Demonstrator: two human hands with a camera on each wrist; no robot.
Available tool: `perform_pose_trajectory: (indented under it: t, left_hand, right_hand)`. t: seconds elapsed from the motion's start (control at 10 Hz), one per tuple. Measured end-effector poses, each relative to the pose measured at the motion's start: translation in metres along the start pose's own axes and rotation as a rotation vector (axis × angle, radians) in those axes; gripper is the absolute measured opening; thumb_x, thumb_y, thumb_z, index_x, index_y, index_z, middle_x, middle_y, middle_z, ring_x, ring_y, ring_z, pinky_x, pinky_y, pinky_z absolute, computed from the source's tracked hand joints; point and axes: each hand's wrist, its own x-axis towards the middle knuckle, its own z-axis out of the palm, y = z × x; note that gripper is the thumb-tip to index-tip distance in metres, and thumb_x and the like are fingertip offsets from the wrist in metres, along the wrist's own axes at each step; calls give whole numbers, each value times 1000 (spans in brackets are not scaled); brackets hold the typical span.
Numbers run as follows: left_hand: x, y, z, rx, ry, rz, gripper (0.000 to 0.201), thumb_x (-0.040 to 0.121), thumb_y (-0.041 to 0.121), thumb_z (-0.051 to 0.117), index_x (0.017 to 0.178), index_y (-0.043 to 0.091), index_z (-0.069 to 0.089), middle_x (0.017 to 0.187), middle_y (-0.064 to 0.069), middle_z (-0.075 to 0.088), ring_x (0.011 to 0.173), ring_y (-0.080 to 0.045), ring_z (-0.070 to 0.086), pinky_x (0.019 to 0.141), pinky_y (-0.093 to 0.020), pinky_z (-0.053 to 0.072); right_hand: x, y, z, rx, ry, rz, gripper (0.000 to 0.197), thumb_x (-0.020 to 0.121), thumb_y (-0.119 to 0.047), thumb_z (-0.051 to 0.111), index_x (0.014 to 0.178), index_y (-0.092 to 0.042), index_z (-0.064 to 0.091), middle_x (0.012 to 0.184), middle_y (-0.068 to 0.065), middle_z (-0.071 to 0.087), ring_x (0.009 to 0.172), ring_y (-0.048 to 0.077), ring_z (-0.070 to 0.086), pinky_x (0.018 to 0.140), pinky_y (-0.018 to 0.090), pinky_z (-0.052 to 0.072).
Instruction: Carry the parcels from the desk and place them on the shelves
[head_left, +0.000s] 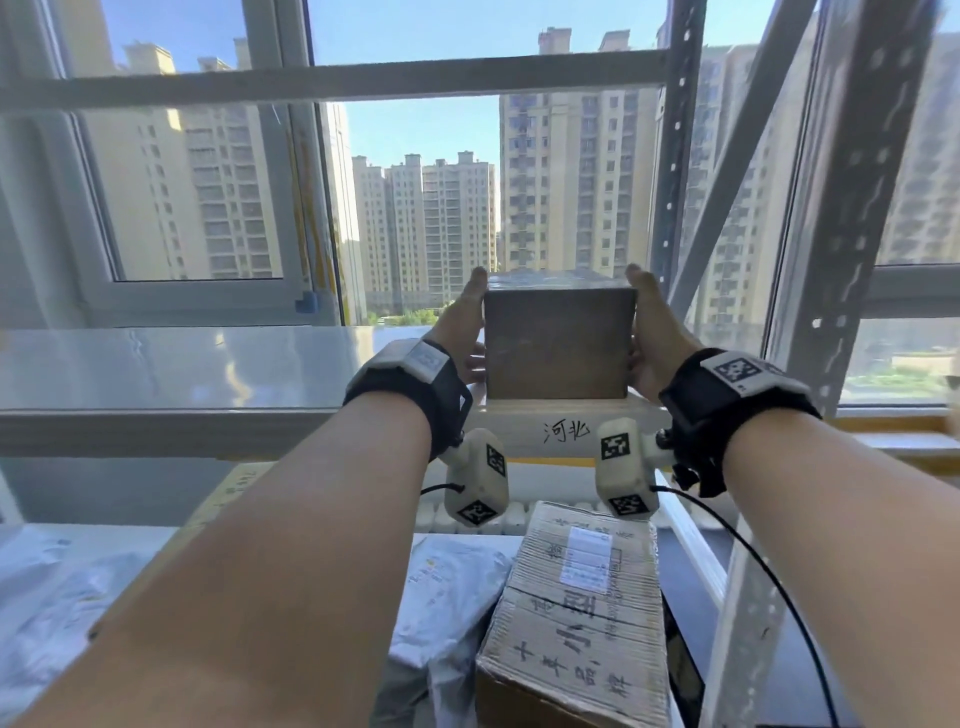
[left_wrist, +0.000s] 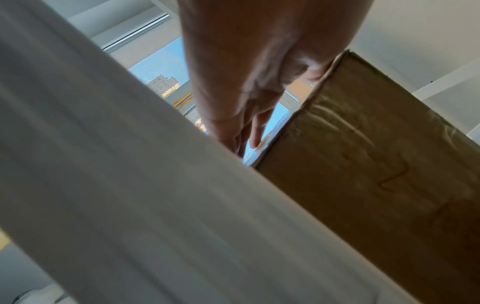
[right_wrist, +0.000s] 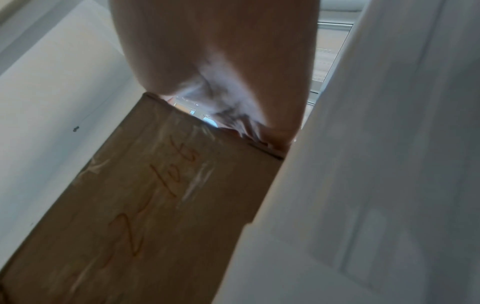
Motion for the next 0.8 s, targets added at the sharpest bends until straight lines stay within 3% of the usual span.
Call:
perform_pose_trajectory:
  t: [0.1, 0.2, 0.3, 0.4, 0.5, 0.6, 0.7, 0.8]
  left_hand:
    - [3, -1, -1, 41, 6, 40, 79, 85, 76, 33, 133, 16, 50, 58, -4, 55, 29, -10, 54, 44, -17, 47]
    - [8, -4, 0, 1, 4, 59, 81, 83, 76, 38, 141, 20, 46, 61, -3, 66, 27, -9, 54, 40, -13, 45]
    - [14, -4, 1, -52, 7, 56, 79, 85, 73, 39, 145, 23, 40, 127, -14, 64, 41, -13, 57, 49, -20, 48]
    - [21, -7, -2, -94, -23, 40, 81, 86, 73, 37, 149, 23, 32, 146, -14, 48, 38, -14, 63, 53, -23, 50]
    - [26, -9, -7, -77, -32, 39, 85, 84, 74, 37, 150, 20, 30, 150, -14, 42, 75, -22, 73, 70, -30, 57]
    - [29, -9, -14, -37, -16, -16, 85, 82, 75, 38, 145, 16, 38, 142, -14, 49, 121, -31, 55, 104, -45, 45]
    - [15, -6, -16, 50, 19, -9, 66, 90, 63, 37, 133, 13, 46, 125, -11, 53, 115, -28, 53, 103, -44, 43]
    - [8, -2, -19, 170, 98, 116, 24, 97, 37, 42, 95, 16, 54, 108, -7, 49, 97, -24, 50, 88, -39, 46]
  right_hand:
    - [6, 2, 4, -20, 38, -16, 58, 71, -80, 44, 74, -22, 55, 47, -1, 43, 41, 19, 45, 69, 33, 42]
    - [13, 3, 5, -44, 50, 3, 59, 71, -78, 44, 79, -21, 57, 65, 4, 47, 56, 23, 50, 68, 36, 46]
    - [18, 5, 5, -42, 51, 2, 52, 77, -75, 42, 77, -24, 55, 58, 0, 52, 50, 20, 52, 62, 34, 51]
    - [22, 8, 4, -29, 60, 3, 59, 75, -75, 43, 86, -21, 61, 65, 3, 56, 60, 23, 58, 78, 41, 54]
    - [18, 8, 3, -59, 79, 4, 72, 81, -73, 39, 117, -16, 62, 76, 3, 59, 64, 20, 58, 71, 36, 55]
    - [14, 9, 2, -74, 71, -14, 59, 95, -59, 33, 127, -14, 55, 84, 1, 58, 69, 18, 56, 62, 31, 50]
    - [2, 5, -1, -126, 89, 1, 61, 98, -57, 30, 124, -8, 55, 103, 9, 62, 88, 25, 59, 87, 37, 50]
    - [-18, -4, -4, -200, 130, 0, 64, 100, -53, 30, 134, -4, 51, 121, 18, 60, 107, 30, 59, 96, 39, 45]
